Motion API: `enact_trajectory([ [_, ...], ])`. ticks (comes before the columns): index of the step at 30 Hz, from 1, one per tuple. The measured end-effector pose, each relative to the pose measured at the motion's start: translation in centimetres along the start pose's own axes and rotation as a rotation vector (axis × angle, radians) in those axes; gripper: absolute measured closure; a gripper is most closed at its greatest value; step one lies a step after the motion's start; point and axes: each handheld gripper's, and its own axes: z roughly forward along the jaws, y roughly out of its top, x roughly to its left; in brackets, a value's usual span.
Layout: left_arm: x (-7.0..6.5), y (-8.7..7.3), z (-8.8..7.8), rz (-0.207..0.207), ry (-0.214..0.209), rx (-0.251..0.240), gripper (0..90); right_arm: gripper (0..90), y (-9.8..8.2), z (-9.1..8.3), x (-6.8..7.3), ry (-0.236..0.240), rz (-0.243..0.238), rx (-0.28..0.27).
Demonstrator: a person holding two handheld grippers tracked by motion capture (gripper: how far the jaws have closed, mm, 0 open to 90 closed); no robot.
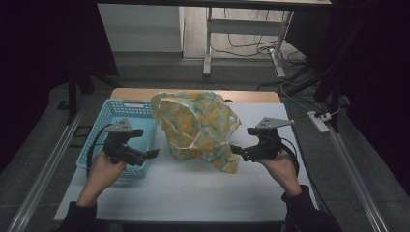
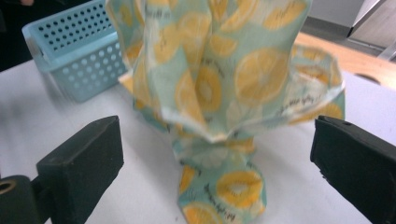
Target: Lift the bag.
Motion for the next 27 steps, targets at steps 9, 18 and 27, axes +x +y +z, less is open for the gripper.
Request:
enact_trajectory([
  [9,-1.0,-3.3,-0.2,-0.047,0.002,-0.004,0.0,0.2,-2.9,-0.6,0.7,-0.003,0.02,0.005],
  [18,-2.3,-6.4,-0.7,-0.073,0.029,-0.016,0.0,0.0,-5.6,-1.7,1.7,-0.035,0.019,0.018],
  [27,-2.9,-9.3,-1.5,-0.109,0.044,-0.012,0.0,0.0,-8.4,-3.1,2.1,-0.082,0.028,0.033],
])
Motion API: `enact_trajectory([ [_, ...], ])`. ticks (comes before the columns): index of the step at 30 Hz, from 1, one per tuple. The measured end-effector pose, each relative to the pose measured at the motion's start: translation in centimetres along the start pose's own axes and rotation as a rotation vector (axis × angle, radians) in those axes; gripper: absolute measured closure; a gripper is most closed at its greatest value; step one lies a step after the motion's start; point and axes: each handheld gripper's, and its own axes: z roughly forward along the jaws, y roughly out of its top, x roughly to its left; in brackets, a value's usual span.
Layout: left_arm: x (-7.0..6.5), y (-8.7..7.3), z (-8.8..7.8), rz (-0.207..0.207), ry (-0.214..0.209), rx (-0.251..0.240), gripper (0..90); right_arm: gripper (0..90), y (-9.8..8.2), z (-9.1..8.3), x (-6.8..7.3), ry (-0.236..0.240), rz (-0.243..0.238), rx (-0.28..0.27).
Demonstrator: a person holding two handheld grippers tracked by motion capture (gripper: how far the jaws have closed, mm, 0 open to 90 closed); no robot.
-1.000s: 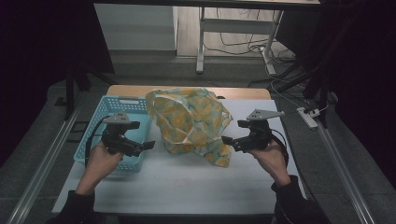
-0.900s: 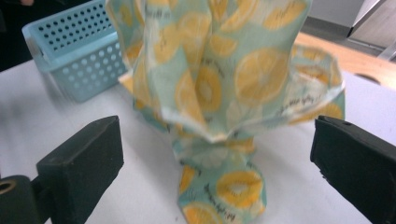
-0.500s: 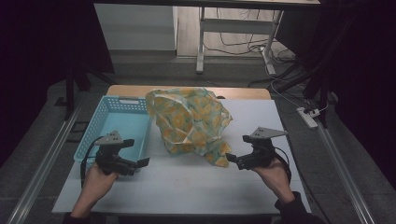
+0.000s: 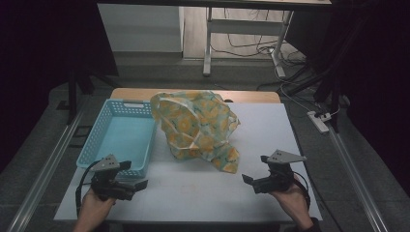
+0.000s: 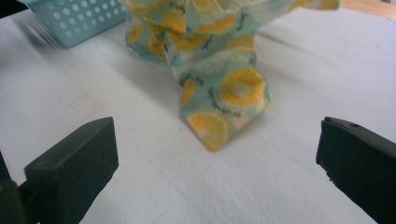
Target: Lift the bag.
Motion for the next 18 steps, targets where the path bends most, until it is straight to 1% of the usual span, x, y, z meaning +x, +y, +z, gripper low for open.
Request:
enact_trajectory([
  [2,-0.1,-0.6,-0.5,-0.007,0.004,-0.017,0.0,0.0,-0.6,-0.4,0.0,-0.011,0.005,0.0],
  [7,-0.3,-1.8,-1.3,-0.023,0.026,-0.008,0.0,0.0,-2.1,-1.3,-0.1,-0.034,0.028,0.005],
  [15,-0.2,-3.6,-1.7,-0.039,0.062,0.034,0.0,0.0,-4.1,-2.5,-0.1,-0.076,0.048,0.018],
  [18,-0.2,-4.1,-1.7,-0.041,0.076,0.056,0.0,0.0,-5.0,-2.7,-0.1,-0.091,0.051,0.045],
])
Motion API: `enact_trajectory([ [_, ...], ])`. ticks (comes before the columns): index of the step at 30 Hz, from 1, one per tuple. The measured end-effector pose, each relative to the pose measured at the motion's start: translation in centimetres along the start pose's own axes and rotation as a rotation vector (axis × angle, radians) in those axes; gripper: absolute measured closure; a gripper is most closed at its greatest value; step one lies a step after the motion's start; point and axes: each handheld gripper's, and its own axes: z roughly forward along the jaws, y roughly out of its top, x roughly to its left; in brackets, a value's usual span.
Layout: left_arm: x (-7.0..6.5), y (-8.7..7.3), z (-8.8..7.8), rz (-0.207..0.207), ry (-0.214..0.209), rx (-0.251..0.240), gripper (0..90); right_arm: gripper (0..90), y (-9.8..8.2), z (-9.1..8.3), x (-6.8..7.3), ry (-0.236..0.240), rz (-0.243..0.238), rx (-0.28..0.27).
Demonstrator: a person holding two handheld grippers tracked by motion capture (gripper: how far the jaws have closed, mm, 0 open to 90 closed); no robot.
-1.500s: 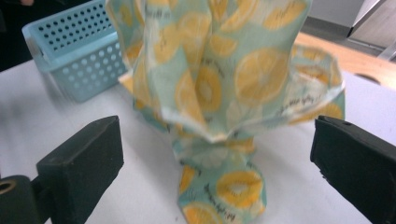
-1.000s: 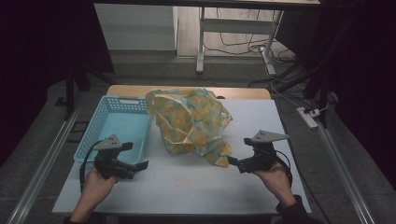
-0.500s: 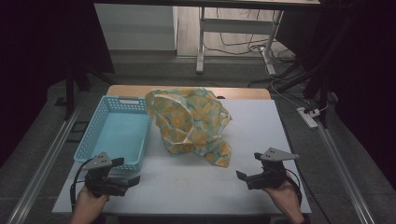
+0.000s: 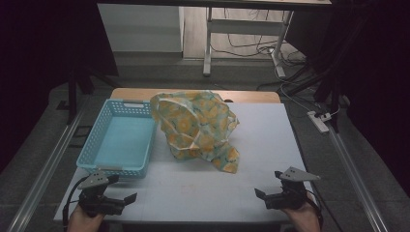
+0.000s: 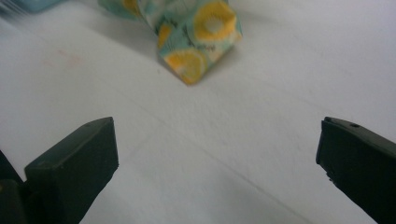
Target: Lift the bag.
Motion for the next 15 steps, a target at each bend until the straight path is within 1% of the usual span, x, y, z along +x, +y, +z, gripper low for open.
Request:
enact_trajectory([
  [4,0.0,-0.6,0.1,0.006,0.033,0.043,0.0,0.0,-1.1,-0.1,-0.3,-0.016,0.01,0.041],
  [7,-0.1,-1.0,0.2,0.02,0.072,0.083,0.0,0.0,-1.9,-0.2,-0.4,-0.033,0.016,0.071],
  [8,-0.1,-1.0,0.3,0.017,0.077,0.093,0.0,0.0,-2.1,-0.2,-0.5,-0.039,0.016,0.083],
  [10,0.0,-1.0,0.3,0.008,0.077,0.09,0.0,0.0,-2.5,-0.1,-0.5,-0.045,0.018,0.112],
  [12,0.1,-1.0,0.4,-0.005,0.079,0.101,0.0,0.0,-2.9,0.1,-0.6,-0.046,0.021,0.15],
  [13,0.2,-1.0,0.4,-0.01,0.078,0.101,0.0,0.0,-3.0,0.2,-0.7,-0.046,0.024,0.16],
  [15,0.3,-0.9,0.5,-0.019,0.075,0.102,0.0,0.0,-3.0,0.2,-0.7,-0.045,0.027,0.154],
])
